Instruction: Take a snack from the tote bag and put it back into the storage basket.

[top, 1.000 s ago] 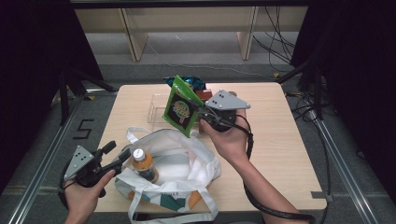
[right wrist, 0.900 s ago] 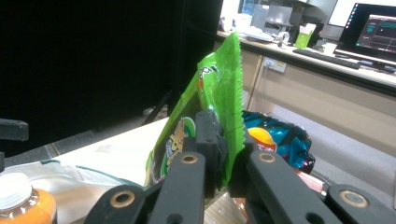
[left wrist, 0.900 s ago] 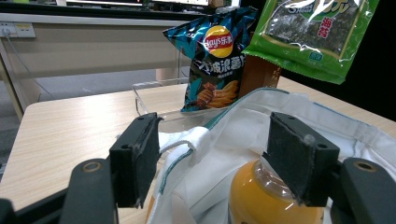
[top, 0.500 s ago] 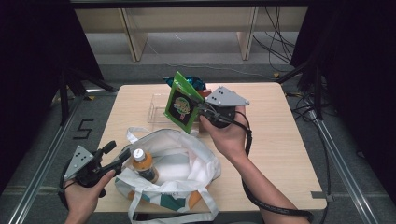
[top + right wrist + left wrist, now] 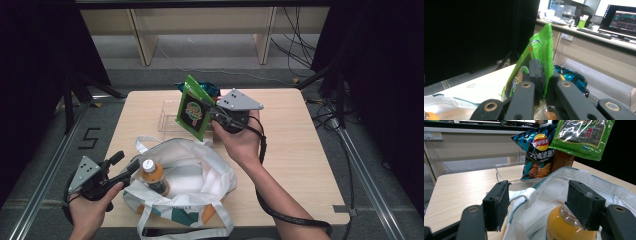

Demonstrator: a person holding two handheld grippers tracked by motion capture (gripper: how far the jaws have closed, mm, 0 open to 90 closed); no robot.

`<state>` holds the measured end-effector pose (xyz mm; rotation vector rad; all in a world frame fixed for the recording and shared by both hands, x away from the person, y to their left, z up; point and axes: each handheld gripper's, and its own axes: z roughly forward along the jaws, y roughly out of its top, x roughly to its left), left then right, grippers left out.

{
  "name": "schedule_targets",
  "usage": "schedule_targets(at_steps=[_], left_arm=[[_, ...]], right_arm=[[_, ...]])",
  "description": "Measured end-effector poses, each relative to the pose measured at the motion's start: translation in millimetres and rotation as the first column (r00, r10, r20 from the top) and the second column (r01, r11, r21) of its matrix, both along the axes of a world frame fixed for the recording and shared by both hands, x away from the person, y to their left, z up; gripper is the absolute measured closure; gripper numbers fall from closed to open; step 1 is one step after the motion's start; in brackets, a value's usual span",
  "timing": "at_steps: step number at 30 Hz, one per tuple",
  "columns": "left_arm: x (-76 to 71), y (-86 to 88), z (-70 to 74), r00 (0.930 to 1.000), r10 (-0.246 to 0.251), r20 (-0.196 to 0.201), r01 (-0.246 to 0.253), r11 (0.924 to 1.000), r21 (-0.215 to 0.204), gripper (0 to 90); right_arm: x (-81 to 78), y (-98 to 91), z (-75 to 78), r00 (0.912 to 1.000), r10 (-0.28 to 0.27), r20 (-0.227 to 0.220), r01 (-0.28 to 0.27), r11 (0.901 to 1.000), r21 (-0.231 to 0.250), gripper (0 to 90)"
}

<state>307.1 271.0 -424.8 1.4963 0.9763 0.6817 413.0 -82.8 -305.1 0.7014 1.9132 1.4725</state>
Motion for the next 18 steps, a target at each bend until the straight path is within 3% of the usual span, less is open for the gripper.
schedule_targets(at_steps=[3, 5, 7, 8, 9, 12, 14, 15, 18], left_arm=[[0.0, -0.1, 0.1, 1.0000, -0.001, 0.002, 0.001, 1.0000, 0.000, 33.6], [-0.2, -0.2, 0.0, 1.0000, 0.001, 0.001, -0.001, 1.0000, -0.004, 33.6], [-0.1, -0.2, 0.0, 1.0000, -0.001, 0.001, 0.001, 1.0000, -0.003, 33.6], [0.0, -0.2, 0.0, 1.0000, -0.002, 0.002, 0.002, 1.0000, -0.002, 33.6], [0.0, -0.2, -0.1, 1.0000, -0.002, 0.001, 0.002, 1.0000, -0.001, 33.6], [-0.1, -0.2, -0.1, 1.0000, -0.002, 0.001, 0.002, 1.0000, -0.002, 33.6], [-0.2, -0.2, 0.0, 1.0000, 0.000, 0.001, 0.000, 1.0000, -0.003, 33.6], [-0.2, -0.2, 0.0, 1.0000, 0.000, 0.002, 0.000, 1.0000, -0.003, 33.6], [-0.2, -0.3, 0.0, 1.0000, -0.002, 0.002, 0.002, 1.0000, -0.002, 33.6]], right_arm=[[0.5, 1.9, -1.1, 0.9995, -0.002, -0.030, 0.002, 1.0000, 0.009, 88.3], [4.4, 1.6, -1.8, 1.0000, -0.005, 0.000, 0.005, 1.0000, 0.004, 88.4], [3.7, 2.6, -2.8, 0.9992, -0.008, -0.040, 0.009, 0.9999, 0.013, 88.5], [4.7, 2.7, -3.3, 0.9992, -0.009, -0.038, 0.010, 0.9999, 0.012, 88.6], [7.7, 2.0, -3.7, 0.9999, -0.016, -0.003, 0.016, 0.9999, 0.003, 88.7], [9.3, 3.3, -5.6, 0.9992, -0.020, -0.035, 0.021, 0.9997, 0.015, 88.8], [12.1, 2.6, -6.6, 0.9993, -0.035, -0.011, 0.035, 0.9994, 0.008, 88.8], [11.2, 3.7, -7.2, 0.9985, -0.032, -0.045, 0.033, 0.9993, 0.018, 88.9], [14.5, 4.4, -8.7, 0.9989, -0.035, -0.031, 0.035, 0.9993, 0.012, 88.9]])
